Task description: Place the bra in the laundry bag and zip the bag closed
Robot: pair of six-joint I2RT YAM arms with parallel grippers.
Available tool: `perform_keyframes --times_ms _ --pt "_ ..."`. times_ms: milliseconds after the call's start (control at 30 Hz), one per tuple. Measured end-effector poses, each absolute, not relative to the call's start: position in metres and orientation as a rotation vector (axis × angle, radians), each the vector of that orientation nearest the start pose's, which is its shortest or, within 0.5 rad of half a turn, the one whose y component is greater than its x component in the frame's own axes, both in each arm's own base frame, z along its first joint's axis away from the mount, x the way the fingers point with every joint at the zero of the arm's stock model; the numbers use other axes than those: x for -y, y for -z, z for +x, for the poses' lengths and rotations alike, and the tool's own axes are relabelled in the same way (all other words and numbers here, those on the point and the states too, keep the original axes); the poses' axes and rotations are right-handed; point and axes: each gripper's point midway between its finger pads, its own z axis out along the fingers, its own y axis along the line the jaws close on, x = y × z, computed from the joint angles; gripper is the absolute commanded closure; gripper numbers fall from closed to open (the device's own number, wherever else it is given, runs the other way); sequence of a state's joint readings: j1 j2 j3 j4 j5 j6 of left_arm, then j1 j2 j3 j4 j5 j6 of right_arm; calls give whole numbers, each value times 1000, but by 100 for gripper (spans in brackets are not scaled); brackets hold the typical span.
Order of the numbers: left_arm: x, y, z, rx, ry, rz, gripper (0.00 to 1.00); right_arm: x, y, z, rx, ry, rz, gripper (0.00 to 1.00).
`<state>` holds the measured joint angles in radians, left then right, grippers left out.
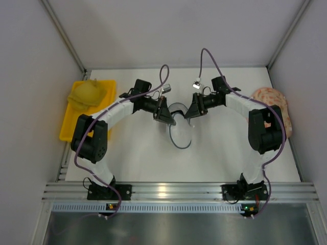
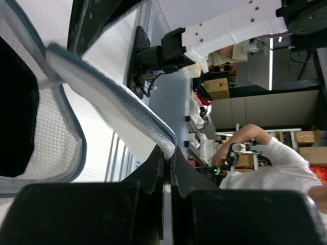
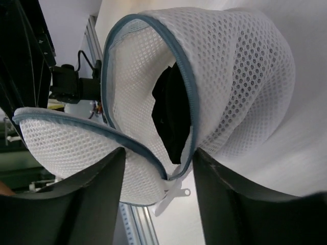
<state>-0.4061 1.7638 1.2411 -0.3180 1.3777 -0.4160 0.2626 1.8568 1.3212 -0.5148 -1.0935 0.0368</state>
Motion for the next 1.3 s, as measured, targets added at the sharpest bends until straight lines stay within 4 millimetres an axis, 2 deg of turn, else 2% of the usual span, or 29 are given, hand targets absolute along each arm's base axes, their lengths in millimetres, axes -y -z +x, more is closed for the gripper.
perform_keyframes --times_ms 33,133,167,200,367,467,600,633,700,733,867,933,1000,1300 --pt "298 -208 251 -2249 2012 698 98 -253 -137 320 -2328 -1536 -655 60" --pt "299 -205 265 -2270 1907 707 97 -257 -135 317 -2332 -1544 -655 79" --pt "298 -203 272 -2282 1866 703 97 -258 -135 318 -2327 -1543 -657 93" --pt "297 -201 280 -2290 1826 699 97 -258 -135 319 -2320 -1537 -667 98" --pt "278 -188 326 -2315 1651 656 94 -257 -134 321 -2301 -1516 -693 100" --pt "269 -181 350 -2304 1549 692 94 -256 -132 319 -2292 -1508 -719 100" --pt "261 -178 365 -2260 1416 786 94 -253 -127 312 -2313 -1514 -732 100" --pt "260 -177 368 -2248 1384 813 94 -253 -126 310 -2314 -1519 -736 82" --pt "259 -175 369 -2233 1348 854 94 -252 -127 307 -2319 -1531 -739 60" --pt "258 -173 368 -2232 1338 869 94 -252 -127 305 -2322 -1539 -740 46" --pt "258 -169 367 -2204 1315 925 94 -252 -127 302 -2339 -1568 -723 27" --pt "259 -171 364 -2170 1342 959 97 -252 -123 303 -2355 -1569 -709 4" --pt "262 -175 359 -2141 1383 979 100 -252 -119 304 -2375 -1562 -693 1" --pt "276 -194 330 -2018 1653 1004 100 -254 -121 309 -2370 -1562 -667 1"
